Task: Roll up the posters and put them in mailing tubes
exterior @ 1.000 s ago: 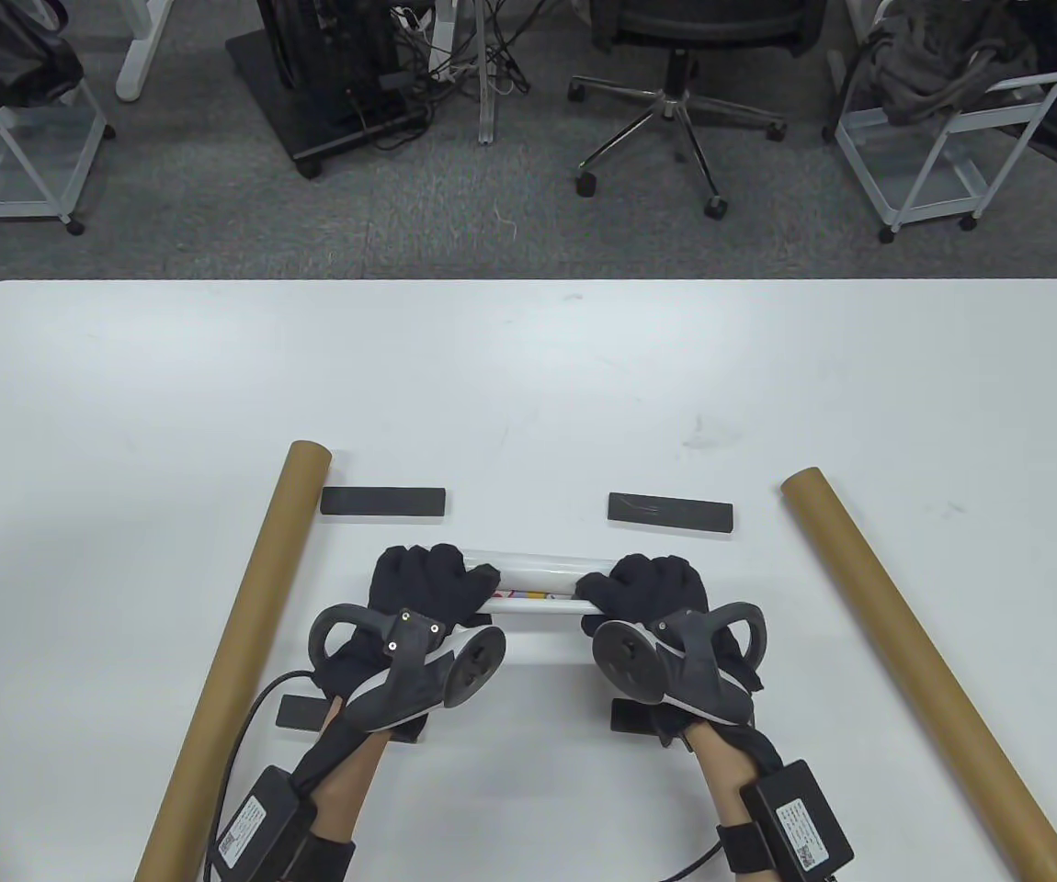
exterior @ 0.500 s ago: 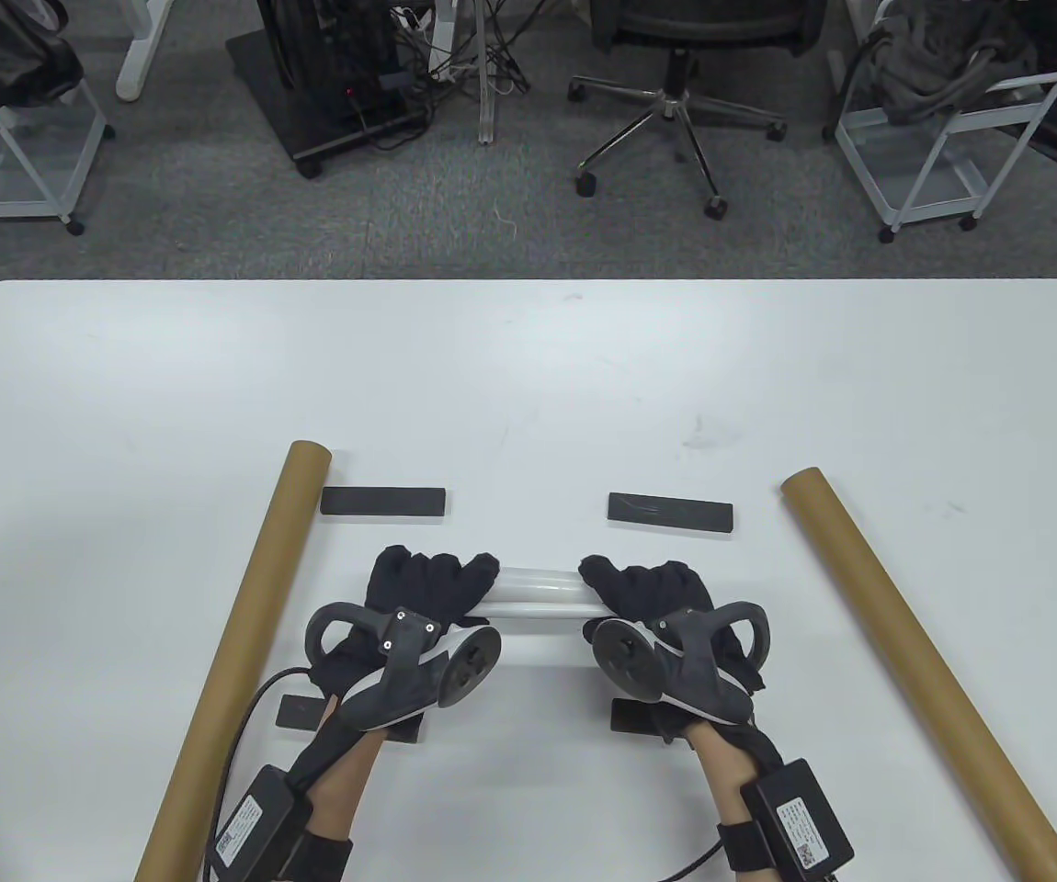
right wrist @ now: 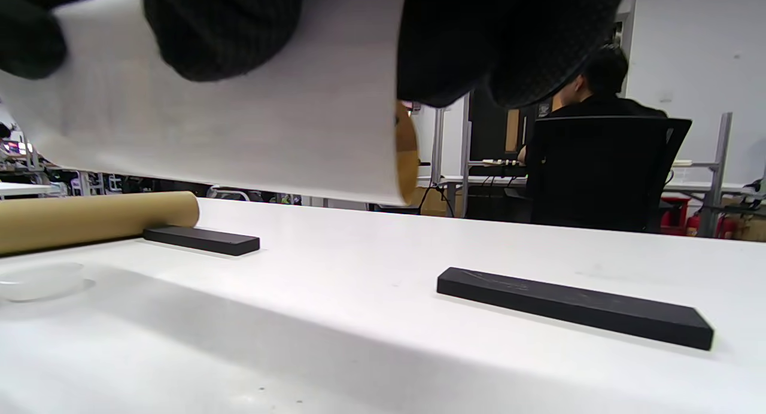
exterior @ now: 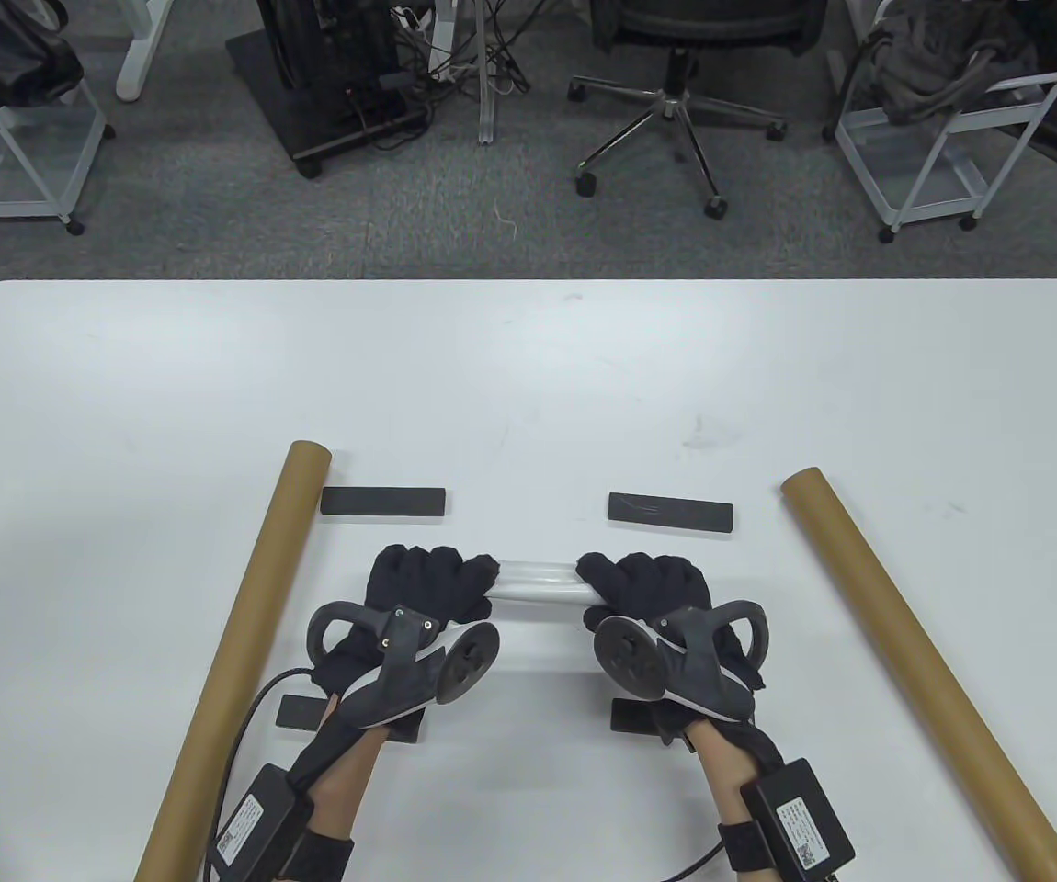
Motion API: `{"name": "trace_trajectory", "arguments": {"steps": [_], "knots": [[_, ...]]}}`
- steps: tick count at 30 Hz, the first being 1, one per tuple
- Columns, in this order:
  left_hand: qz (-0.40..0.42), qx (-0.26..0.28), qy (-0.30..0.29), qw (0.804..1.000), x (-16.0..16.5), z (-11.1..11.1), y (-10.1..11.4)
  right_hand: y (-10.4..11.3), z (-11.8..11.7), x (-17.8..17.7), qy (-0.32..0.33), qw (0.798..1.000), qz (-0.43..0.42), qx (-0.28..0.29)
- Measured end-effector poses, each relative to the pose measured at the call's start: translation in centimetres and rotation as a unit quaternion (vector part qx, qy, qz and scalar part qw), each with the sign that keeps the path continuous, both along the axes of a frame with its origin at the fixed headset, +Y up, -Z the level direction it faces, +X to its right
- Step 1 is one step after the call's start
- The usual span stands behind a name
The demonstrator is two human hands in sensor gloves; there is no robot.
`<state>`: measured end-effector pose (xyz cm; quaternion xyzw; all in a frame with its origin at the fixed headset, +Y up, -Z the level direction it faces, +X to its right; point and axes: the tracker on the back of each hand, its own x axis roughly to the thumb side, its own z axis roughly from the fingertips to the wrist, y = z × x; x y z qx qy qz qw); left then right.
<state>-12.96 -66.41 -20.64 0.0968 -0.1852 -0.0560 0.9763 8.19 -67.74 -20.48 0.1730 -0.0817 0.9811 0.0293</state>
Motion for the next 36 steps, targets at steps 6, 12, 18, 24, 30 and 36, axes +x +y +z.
{"name": "trace_trajectory", "arguments": {"steps": [6, 12, 18, 24, 30, 36], "knots": [[-0.022, 0.014, 0.0, 1.0, 0.12, 0.1, -0.14, -0.17, 0.19, -0.18, 0.001, 1.0, 0.004, 0.011], [-0.024, 0.01, 0.005, 1.0, 0.09, 0.05, -0.16, -0.2, 0.14, -0.26, 0.001, 1.0, 0.004, 0.01], [-0.026, 0.014, -0.002, 1.0, 0.06, 0.04, -0.24, -0.31, 0.09, -0.16, 0.008, 1.0, -0.006, 0.008], [-0.028, 0.014, -0.003, 1.0, 0.16, -0.03, -0.33, -0.69, -0.36, 0.42, 0.001, 1.0, -0.019, -0.012], [-0.017, -0.002, -0.001, 1.0, 0.26, -0.15, -0.58, -0.77, -0.33, 0.19, 0.0, 1.0, -0.021, -0.018], [-0.001, -0.011, 0.007, 1.0, 0.05, -0.25, -0.5, -0.82, -0.36, 0.05, 0.006, 0.999, -0.02, -0.036]]}}
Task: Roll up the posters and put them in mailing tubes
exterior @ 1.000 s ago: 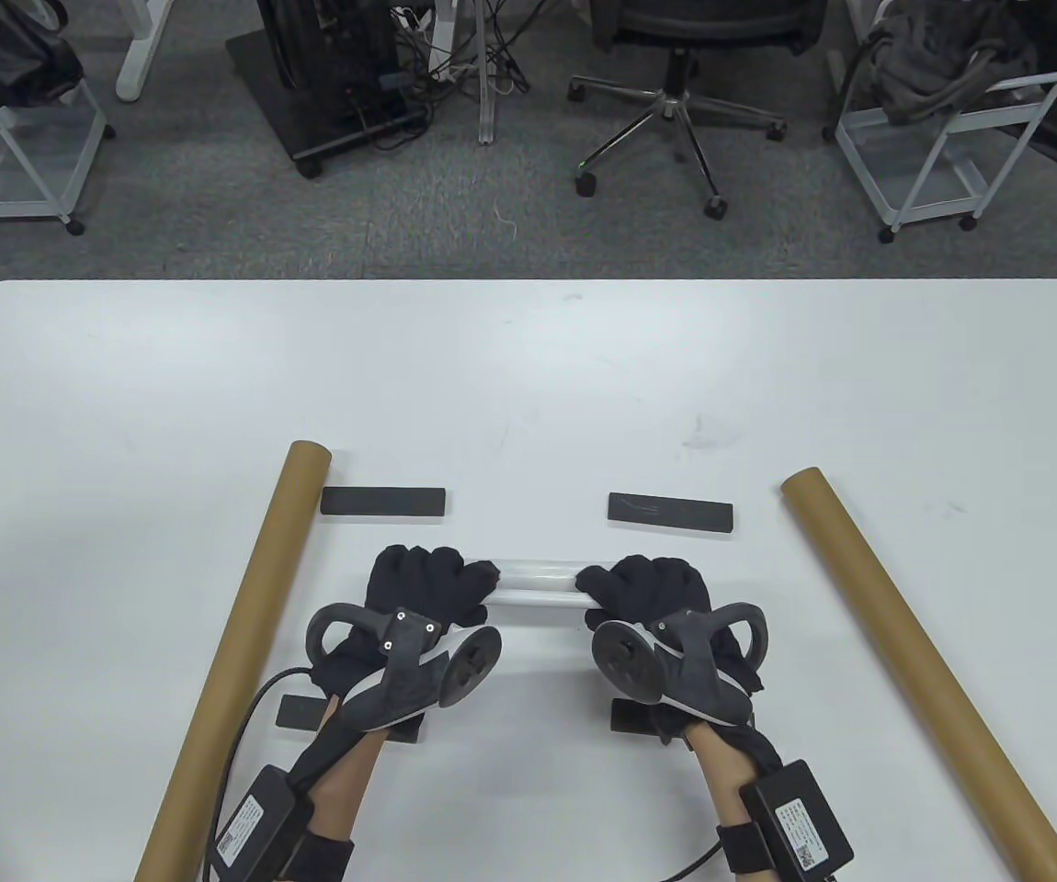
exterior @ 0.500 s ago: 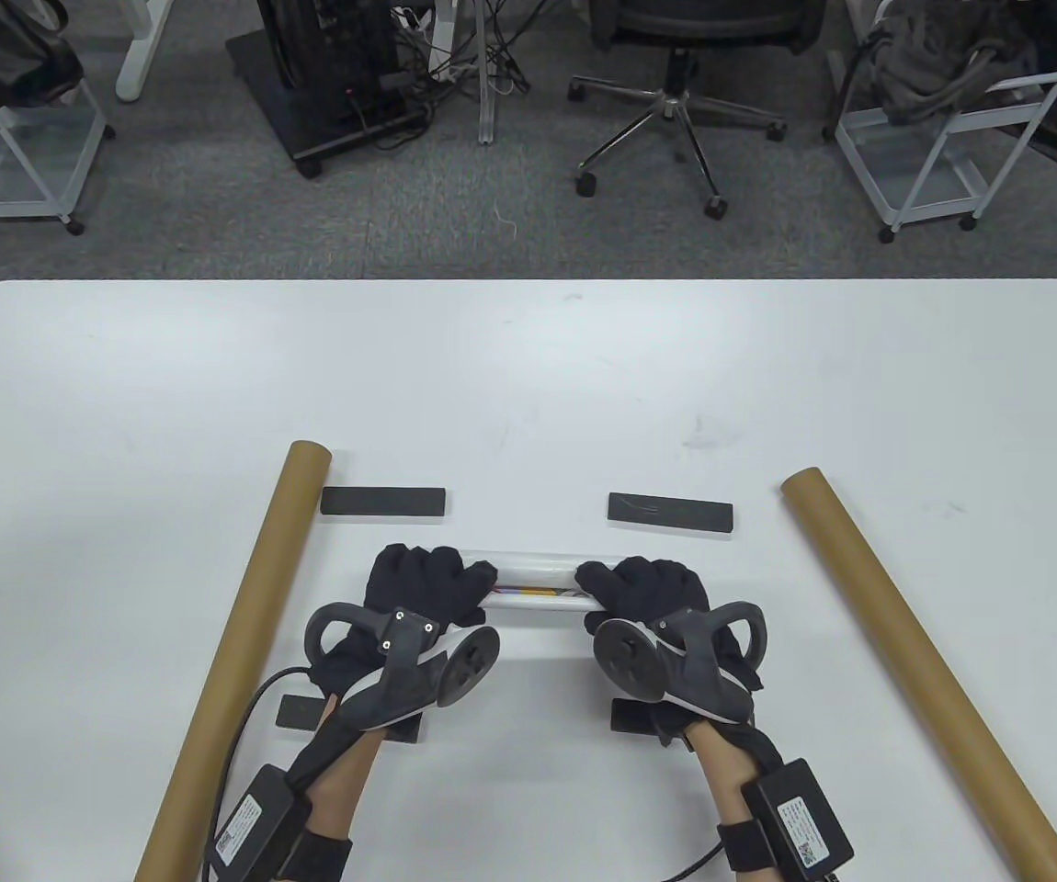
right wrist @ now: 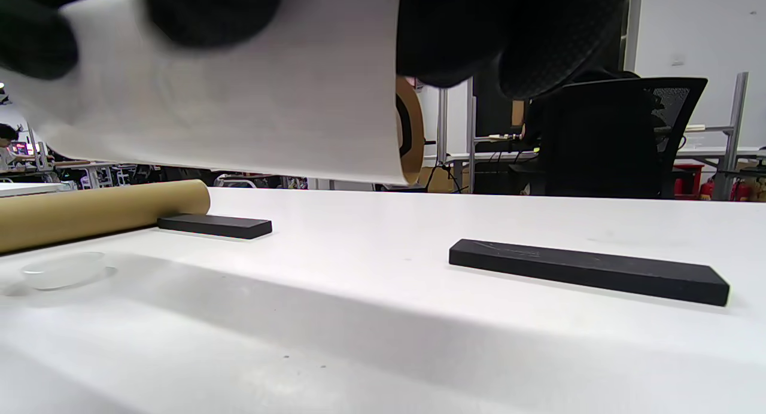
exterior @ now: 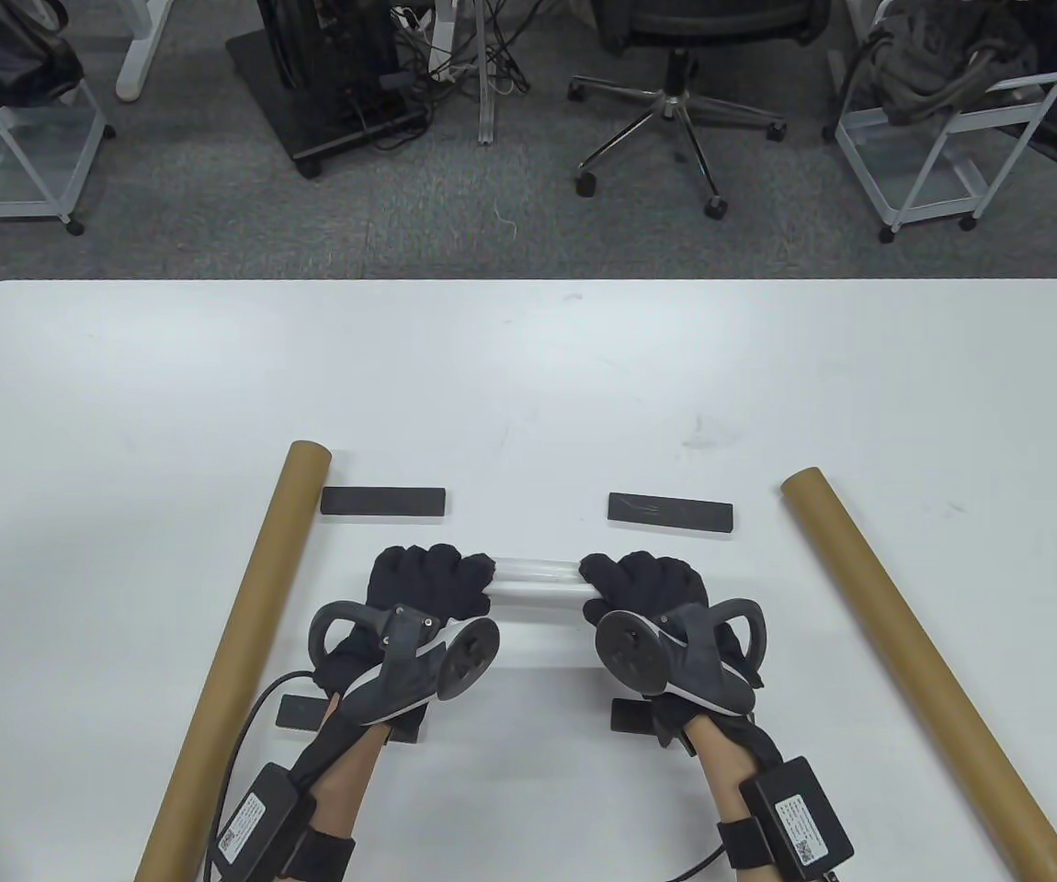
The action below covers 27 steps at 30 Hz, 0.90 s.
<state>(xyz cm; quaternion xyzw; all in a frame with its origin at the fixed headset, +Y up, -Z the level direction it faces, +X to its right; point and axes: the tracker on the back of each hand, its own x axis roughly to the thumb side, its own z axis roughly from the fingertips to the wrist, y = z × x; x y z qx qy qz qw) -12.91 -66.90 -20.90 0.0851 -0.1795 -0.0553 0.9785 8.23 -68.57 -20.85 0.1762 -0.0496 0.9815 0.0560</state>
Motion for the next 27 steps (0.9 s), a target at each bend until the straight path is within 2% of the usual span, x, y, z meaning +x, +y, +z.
{"name": "trace_trajectory", "arguments": {"steps": [2, 11, 19, 27], "knots": [[-0.01, 0.01, -0.002, 1.0, 0.1, 0.1, 0.0, 0.1, 0.1, 0.0, -0.009, 1.0, 0.011, 0.022], [-0.031, 0.026, 0.002, 0.999, 0.4, 0.3, 0.0, -0.2, 0.0, 0.3, -0.014, 1.0, -0.001, 0.026], [-0.022, -0.001, 0.004, 1.0, 0.0, 0.1, -0.2, -0.2, 0.1, 0.1, -0.013, 0.999, 0.007, 0.029], [0.001, -0.018, 0.003, 1.0, -0.2, -0.2, -0.4, -0.5, -0.5, 1.0, -0.02, 1.0, -0.014, 0.006]]}}
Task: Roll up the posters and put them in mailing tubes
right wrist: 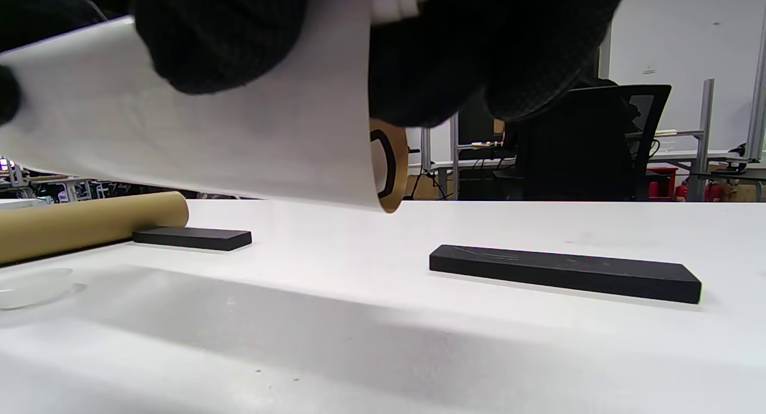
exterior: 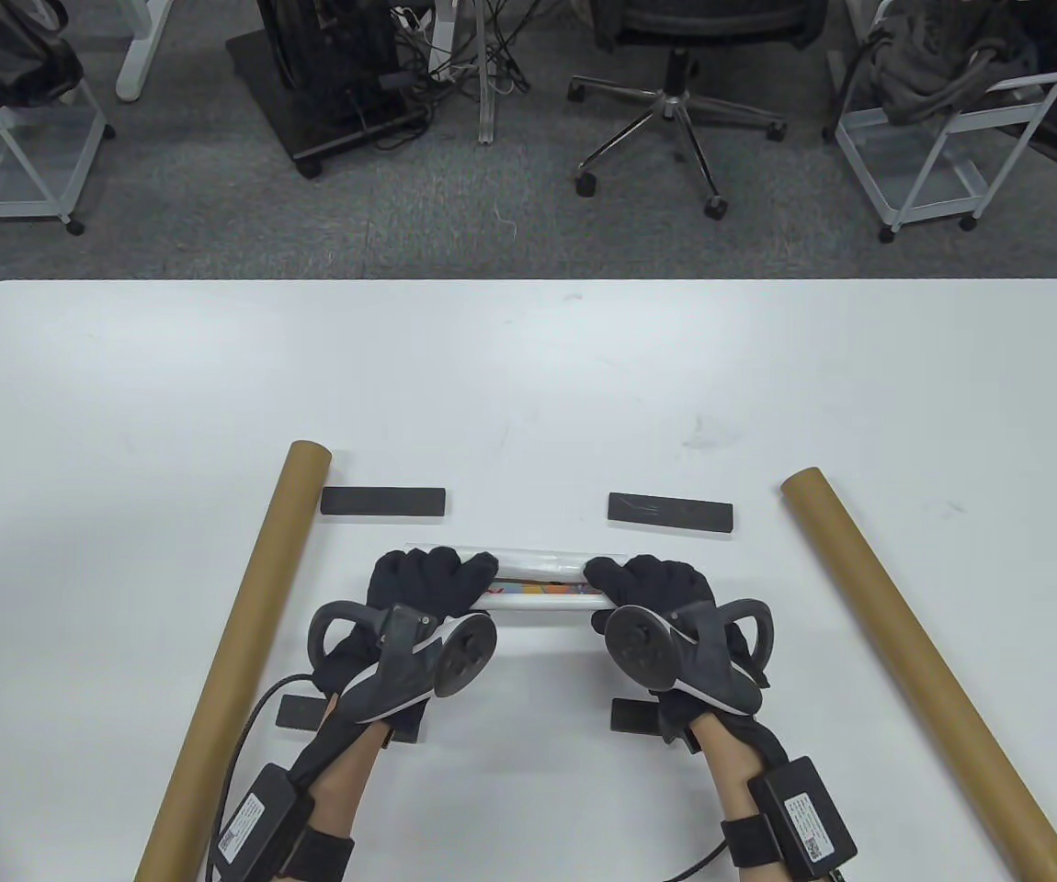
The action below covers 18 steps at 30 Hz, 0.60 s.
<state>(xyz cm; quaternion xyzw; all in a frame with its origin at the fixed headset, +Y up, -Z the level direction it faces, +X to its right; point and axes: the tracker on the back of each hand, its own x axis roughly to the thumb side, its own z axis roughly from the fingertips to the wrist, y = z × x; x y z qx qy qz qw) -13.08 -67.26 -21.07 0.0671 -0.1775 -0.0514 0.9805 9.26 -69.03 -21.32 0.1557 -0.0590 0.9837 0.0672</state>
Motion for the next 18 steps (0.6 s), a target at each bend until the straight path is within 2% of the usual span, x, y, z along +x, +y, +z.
{"name": "trace_trajectory", "arguments": {"steps": [11, 18], "knots": [[0.016, -0.009, 0.006, 1.0, -0.35, -0.21, -0.1, 0.24, 0.29, -0.51, 0.019, 1.0, -0.014, -0.018], [0.006, -0.005, 0.007, 1.0, -0.28, -0.15, -0.17, -0.09, 0.31, -0.58, 0.013, 1.0, -0.007, 0.003]]}}
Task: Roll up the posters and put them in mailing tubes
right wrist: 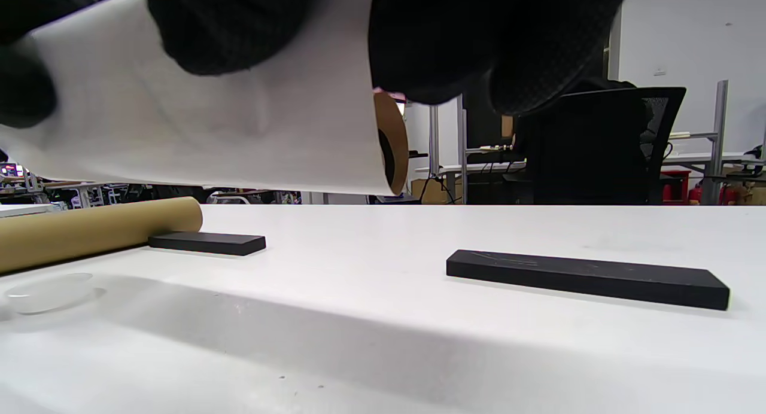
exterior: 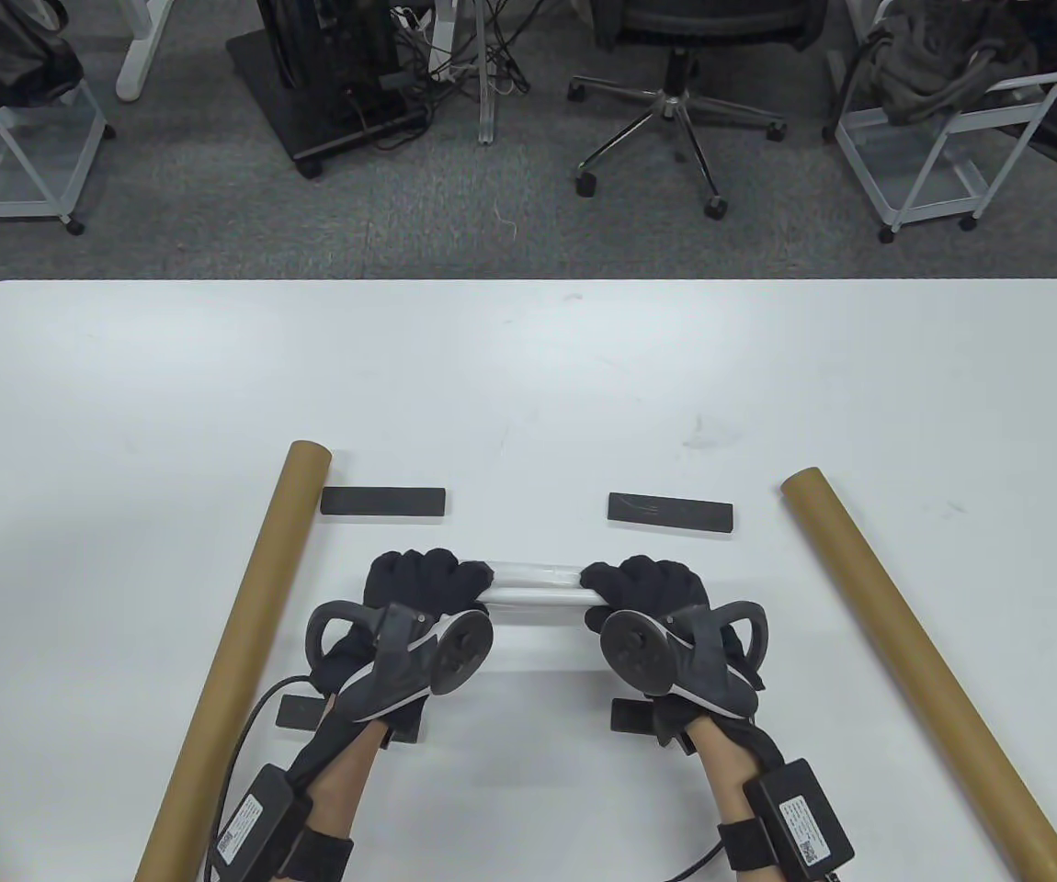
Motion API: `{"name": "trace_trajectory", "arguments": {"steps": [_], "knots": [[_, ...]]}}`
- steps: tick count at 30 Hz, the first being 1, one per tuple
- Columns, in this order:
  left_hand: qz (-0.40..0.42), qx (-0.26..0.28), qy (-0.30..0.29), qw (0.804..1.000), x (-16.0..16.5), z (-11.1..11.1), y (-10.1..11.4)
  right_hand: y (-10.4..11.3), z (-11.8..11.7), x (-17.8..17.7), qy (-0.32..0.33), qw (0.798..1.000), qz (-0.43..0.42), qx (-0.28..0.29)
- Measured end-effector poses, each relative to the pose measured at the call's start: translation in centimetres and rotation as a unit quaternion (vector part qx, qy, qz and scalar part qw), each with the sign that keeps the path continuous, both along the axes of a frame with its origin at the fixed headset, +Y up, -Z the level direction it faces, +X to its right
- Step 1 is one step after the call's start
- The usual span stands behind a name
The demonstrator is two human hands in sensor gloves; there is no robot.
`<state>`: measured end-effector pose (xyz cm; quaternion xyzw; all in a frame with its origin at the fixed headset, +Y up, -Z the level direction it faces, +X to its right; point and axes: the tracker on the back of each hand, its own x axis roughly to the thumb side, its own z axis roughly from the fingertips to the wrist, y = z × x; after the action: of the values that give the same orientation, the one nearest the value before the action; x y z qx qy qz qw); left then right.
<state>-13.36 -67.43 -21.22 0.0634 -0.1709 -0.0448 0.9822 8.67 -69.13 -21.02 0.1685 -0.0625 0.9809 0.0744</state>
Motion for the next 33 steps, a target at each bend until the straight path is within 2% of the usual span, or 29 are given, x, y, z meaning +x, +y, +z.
{"name": "trace_trajectory", "arguments": {"steps": [14, 33], "knots": [[-0.003, -0.004, 0.009, 1.0, 0.06, -0.02, -0.05, 0.05, -0.02, 0.01, -0.006, 1.0, 0.01, 0.003], [0.029, -0.017, -0.001, 0.999, -0.21, -0.16, -0.05, 0.03, -0.14, 0.23, 0.002, 1.0, -0.018, -0.02]]}}
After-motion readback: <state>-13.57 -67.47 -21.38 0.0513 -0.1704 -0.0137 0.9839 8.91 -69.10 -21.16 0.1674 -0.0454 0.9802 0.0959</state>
